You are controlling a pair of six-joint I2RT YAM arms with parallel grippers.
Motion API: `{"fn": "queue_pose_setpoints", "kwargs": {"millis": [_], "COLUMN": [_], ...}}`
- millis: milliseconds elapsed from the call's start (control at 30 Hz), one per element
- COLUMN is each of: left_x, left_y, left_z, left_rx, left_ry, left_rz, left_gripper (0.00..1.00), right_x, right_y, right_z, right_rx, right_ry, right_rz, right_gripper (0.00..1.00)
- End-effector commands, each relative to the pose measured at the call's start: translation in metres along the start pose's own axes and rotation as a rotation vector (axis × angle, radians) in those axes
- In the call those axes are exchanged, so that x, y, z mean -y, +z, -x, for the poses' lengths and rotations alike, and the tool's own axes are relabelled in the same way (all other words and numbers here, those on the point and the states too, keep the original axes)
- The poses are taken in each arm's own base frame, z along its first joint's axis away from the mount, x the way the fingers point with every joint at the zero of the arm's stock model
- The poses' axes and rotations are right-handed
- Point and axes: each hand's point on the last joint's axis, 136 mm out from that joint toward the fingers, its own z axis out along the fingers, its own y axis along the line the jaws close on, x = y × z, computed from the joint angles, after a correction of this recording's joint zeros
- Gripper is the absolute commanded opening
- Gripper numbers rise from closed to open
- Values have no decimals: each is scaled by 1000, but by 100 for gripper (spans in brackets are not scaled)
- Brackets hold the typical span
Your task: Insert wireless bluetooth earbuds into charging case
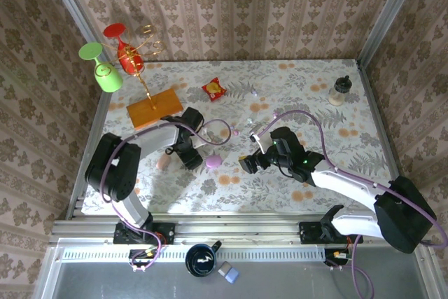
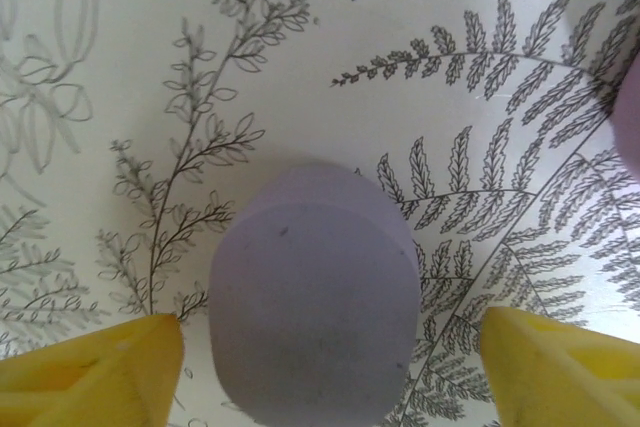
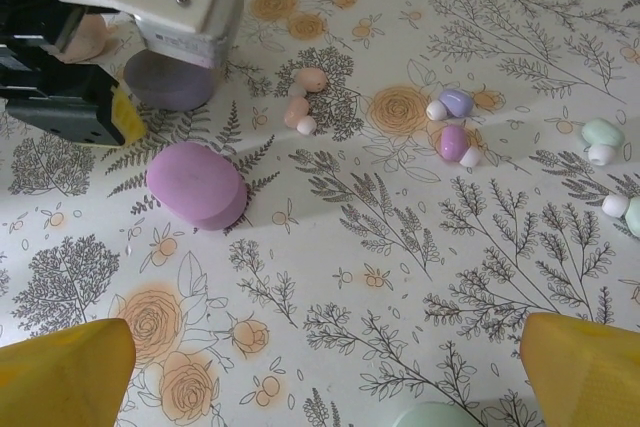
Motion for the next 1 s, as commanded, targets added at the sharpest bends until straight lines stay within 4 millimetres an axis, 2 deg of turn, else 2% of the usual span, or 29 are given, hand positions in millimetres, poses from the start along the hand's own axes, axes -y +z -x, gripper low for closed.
{"fn": "queue_pose_setpoints", "kwargs": {"millis": [0,300,367,467,567,733,833,967], "left_x": [-5,-5,-5,-7,-11,-10,1,24], "left_y": [0,8,7,2,-15,-61,-90,-125], "left_z": [5,3,2,1,7,34,54,78], "left_rx": [-1,-15,-22,-19,34,221,359,560], "left_ry": [4,-6,-7,-3,-3,11,75,179], "left_rz": [-5,-6,-3,17,54,70,49,-2], "left_gripper": [72,38,34,33,33,33,32,29], "right_x": [-2,-6,-5,1,12,22,30,22], "right_y": [-2,2,0,-7,-17,-34,-40,-40], "right_z": [-2,1,2,11,20,40,42,50], "right_rx": [11,9,19,60,92,146,189,172], "right_ry": [-25,-24,-9,60,211,519,673,800], "right_rz": [0,25,20,-17,-73,-57,-39,111], "right_gripper": [100,100,100,100,100,100,100,100]}}
